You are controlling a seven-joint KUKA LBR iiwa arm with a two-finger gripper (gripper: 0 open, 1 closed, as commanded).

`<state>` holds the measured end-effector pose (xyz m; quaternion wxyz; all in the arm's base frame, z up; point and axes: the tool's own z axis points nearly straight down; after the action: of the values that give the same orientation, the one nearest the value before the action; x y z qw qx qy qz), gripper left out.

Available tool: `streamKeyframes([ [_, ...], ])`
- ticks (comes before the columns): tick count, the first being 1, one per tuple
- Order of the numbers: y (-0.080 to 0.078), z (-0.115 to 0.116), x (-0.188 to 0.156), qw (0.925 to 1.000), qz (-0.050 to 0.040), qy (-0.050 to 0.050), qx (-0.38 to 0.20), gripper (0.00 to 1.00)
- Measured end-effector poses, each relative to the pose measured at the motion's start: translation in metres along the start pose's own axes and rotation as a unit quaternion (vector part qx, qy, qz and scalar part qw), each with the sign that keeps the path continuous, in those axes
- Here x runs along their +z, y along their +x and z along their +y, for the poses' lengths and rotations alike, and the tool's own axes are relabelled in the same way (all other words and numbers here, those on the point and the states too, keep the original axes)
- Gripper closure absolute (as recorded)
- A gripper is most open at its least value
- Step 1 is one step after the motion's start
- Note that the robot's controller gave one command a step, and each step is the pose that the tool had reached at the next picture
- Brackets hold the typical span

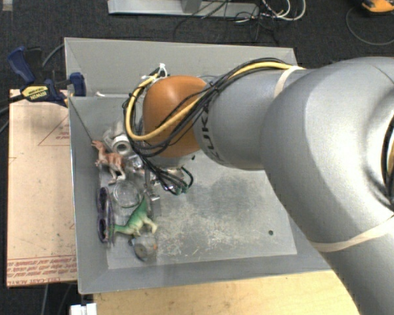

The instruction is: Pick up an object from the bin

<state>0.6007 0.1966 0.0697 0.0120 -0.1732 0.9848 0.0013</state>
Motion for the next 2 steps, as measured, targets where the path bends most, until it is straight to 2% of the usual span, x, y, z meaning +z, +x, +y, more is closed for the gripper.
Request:
streamKeyframes([
  [1, 0.012, 0.008, -0.001, 0.9904, 0.0006, 0.0, -0.138, 0.0],
  [2, 0.037, 0.039, -0.002, 0.9886, -0.002, 0.0, -0.15, 0.0],
])
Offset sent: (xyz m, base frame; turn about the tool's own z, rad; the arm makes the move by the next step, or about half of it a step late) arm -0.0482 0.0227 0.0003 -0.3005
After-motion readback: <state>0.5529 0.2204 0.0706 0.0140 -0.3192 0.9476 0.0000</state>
